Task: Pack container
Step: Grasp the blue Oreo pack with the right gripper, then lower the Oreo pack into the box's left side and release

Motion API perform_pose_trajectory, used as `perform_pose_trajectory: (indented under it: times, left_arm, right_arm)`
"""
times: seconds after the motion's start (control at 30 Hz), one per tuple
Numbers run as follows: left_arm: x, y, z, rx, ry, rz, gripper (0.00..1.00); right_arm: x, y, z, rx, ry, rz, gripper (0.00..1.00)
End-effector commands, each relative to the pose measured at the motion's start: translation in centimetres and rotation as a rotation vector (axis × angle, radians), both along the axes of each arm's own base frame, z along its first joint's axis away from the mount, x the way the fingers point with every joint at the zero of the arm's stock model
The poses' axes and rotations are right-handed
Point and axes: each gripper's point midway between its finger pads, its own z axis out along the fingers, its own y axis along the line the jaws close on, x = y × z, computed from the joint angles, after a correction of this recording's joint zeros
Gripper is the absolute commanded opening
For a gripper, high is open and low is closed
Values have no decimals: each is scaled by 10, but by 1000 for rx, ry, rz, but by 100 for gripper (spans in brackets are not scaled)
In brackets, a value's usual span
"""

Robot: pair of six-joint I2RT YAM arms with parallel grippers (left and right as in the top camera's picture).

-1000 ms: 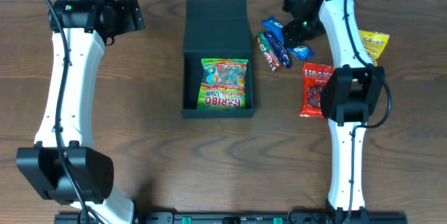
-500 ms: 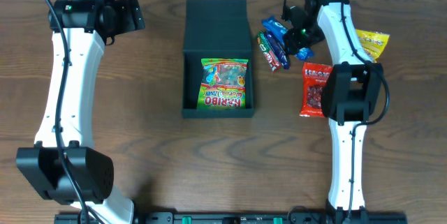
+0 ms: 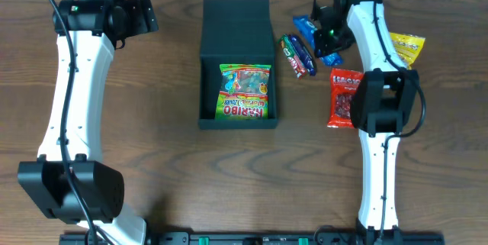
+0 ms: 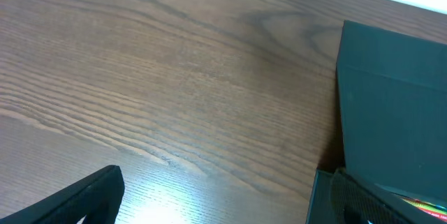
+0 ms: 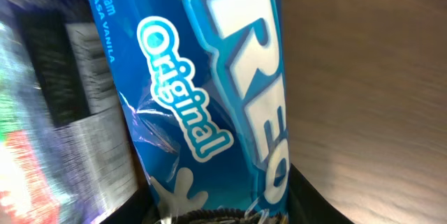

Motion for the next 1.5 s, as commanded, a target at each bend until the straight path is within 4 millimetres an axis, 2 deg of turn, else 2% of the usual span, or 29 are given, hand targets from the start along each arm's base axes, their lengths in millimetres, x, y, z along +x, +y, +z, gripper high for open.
perform_pose_trajectory:
  times: [0.0,0.13,0.17,0.23,0.27,0.37,0.5,0.63,0.67,0.77,0.9,1.07,1.33,1.47]
  left_arm:
    - [1,3,22,15,-55,-4,95]
    - [3,9,27,48,-68,9,95]
    - [3,12,30,62,-74,20,95]
    - [4,14,34,70,-86,27,95]
    - [4,16,38,74,-95,34,95]
    - [5,21,43,78,-107,47,95]
    - [3,46,52,106,-124,108,95]
    - [2,64,56,107,-135,147,95]
    - [1,66,56,107,-134,151,95]
    - [1,68,56,112,-132,151,95]
    - [1,68,56,123,-128,137,95]
    - [0,68,56,122,-127,137,95]
    - [1,66,55,110,-126,127,95]
    - [1,64,55,101,-127,120,95]
  right_arm:
    - [18,12,90,54,-181,-94,20]
    - [4,46,158,159,-253,-165,20]
    - [-4,60,170,198,-241,-202,20]
    - [-22,89,179,283,-175,-263,18]
    - [-34,109,178,318,-116,-290,15]
    - [-58,144,165,322,-1,-358,15]
    - [-99,206,141,291,126,-386,15]
    - [-127,259,115,277,176,-366,15]
    - [-130,266,110,278,177,-354,14]
    - [-138,277,103,271,187,-337,14]
    - [-149,282,104,292,239,-329,14]
    - [-173,284,104,261,321,-318,13]
    - [-190,292,103,235,345,-292,12]
    - [-198,288,103,209,370,-294,11]
